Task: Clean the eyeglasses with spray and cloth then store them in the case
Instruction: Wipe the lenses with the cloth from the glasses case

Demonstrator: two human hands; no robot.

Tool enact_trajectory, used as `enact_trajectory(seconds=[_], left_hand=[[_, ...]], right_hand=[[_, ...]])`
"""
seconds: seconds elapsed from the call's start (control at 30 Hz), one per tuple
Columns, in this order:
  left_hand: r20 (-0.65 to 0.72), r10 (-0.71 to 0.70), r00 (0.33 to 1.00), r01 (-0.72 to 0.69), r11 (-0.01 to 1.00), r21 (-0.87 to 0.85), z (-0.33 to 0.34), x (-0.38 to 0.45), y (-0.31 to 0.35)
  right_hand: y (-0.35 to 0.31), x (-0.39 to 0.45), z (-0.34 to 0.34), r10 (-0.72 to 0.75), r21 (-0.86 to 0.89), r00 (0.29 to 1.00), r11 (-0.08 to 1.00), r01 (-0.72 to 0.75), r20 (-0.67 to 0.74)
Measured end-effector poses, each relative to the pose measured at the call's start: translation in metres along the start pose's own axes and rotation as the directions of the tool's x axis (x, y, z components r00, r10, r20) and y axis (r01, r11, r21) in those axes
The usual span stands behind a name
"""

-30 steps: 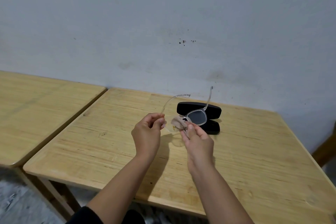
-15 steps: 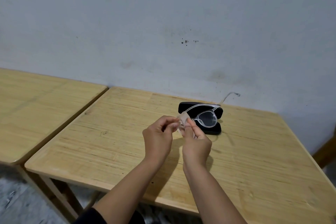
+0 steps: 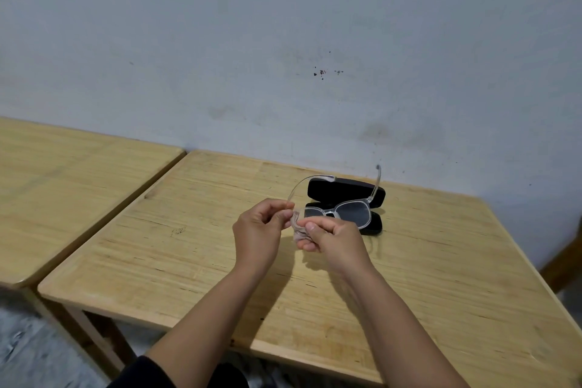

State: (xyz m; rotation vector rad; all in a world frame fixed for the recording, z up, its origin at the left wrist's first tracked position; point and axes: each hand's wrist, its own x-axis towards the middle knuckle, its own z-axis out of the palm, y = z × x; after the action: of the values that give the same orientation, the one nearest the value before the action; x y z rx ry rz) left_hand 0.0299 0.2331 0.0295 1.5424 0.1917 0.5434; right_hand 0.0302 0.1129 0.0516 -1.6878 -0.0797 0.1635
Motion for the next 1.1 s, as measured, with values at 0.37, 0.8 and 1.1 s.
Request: enact_trajectory(seconds=[0.37, 0.8, 1.1], left_hand=[[0.017, 0.099, 0.995, -0.100, 0.988, 0.118, 0.006, -0.006, 0.004], [0.100, 0.115, 0.988, -0.128, 0.982, 0.135, 0.013, -0.015, 0.006], [0.085, 0.081, 0.993, -0.097, 0.974, 0.206, 0.003, -0.005, 0.005]], right_hand=[[0.011, -0.001, 0.011, 0.008, 0.119, 0.895, 0.992, 0.051, -0.445], [0.016, -0.001, 0.019, 0.007, 0.303, 0.916, 0.945, 0.125, -0.401], [0.014, 0.008, 0.000, 0.007, 0.194, 0.995, 0.981, 0.013, -0.103]])
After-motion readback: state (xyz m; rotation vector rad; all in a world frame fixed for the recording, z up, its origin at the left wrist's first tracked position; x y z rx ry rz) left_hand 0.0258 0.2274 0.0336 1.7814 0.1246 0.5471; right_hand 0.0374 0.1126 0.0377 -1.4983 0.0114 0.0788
